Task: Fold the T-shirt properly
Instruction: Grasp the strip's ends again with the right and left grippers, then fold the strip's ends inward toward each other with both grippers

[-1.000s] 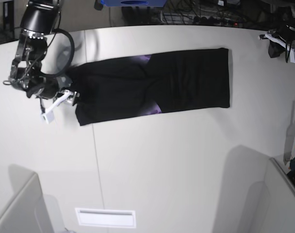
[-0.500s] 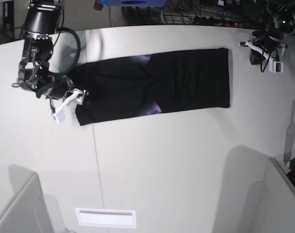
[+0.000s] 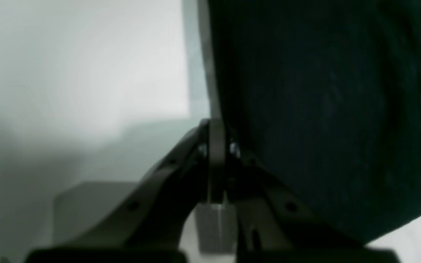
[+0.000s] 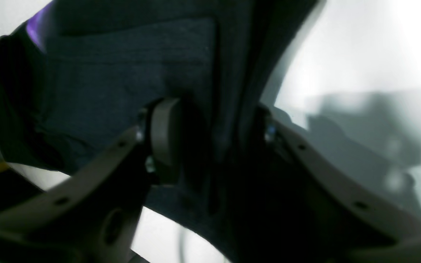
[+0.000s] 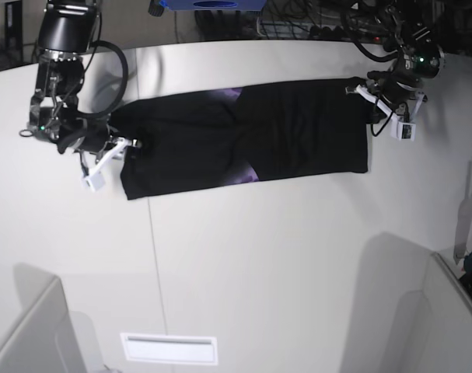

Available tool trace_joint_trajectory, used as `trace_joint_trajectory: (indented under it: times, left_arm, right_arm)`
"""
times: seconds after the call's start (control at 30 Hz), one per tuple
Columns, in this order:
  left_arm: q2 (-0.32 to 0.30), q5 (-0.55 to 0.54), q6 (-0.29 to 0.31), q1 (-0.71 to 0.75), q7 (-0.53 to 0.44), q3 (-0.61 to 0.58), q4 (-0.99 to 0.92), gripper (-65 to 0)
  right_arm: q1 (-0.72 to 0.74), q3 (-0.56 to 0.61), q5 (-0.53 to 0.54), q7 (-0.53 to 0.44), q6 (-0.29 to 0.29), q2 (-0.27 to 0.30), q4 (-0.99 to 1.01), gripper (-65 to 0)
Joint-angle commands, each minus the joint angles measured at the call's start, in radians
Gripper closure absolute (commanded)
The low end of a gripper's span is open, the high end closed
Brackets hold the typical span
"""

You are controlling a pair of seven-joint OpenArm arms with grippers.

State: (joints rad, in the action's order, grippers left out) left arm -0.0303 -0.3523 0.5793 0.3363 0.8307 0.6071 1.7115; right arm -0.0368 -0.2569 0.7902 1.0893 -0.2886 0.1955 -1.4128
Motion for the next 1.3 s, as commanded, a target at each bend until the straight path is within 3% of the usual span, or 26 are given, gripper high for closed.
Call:
trace_joint_trajectory:
  times: [0.0,0.13,0.17,0.3,0.5,0.73,0.9,1.07,1.27]
  left_arm:
    - [-0.006,-0.015,0.005,-0.007,-0.015,-0.013,0.015,0.0]
    - [-0.01,-0.014,0.003,-0.007,-0.015,-0.054,0.015,0.0]
    - [-0.01,-0.014,0.003,-0.009,-0.015,-0.056,0.015,0.0]
    - [-0.012,-0.014,0.003,-0.021,-0.014,-0.054,0.015,0.0]
    - [-0.033,-0.014,0.003,-0.012,-0.014,-0.036,0.022,0.0]
    - [-0.073,-0.014,0.003,-0.003,-0.02,0.069,0.022,0.0]
    - [-0.095,-0.014,0.003,-0.009,-0.02,0.087,-0.006,0.0]
    - [-0.089,0.0,0.003,-0.039,-0.02,0.017,-0.06,0.0]
    - [-0.036,0.137,0.003,-0.075,-0.021,-0.056,-0.07,0.0]
  right_arm:
    - [0.015,0.001,-0.018,0.007,0.001,0.009,0.016,-21.0]
    - [0.019,0.0,-0.016,-0.021,-0.001,0.009,0.05,-1.2]
    - [0.019,0.0,-0.016,-0.03,-0.001,0.009,0.05,0.0]
    - [0.019,0.0,-0.016,-0.036,-0.001,0.012,0.031,0.0]
    - [-0.022,0.0,-0.016,0.021,0.004,0.002,-0.198,0.0]
    - [-0.059,0.0,-0.016,0.119,0.004,-0.097,-0.409,0.0]
    - [-0.084,0.005,-0.016,0.179,0.004,-0.201,-0.517,0.0]
    - [-0.09,0.149,-0.016,0.173,0.009,-0.244,-0.541,0.0]
    - [-0.09,0.368,-0.015,0.075,0.183,-0.264,-0.541,0.0]
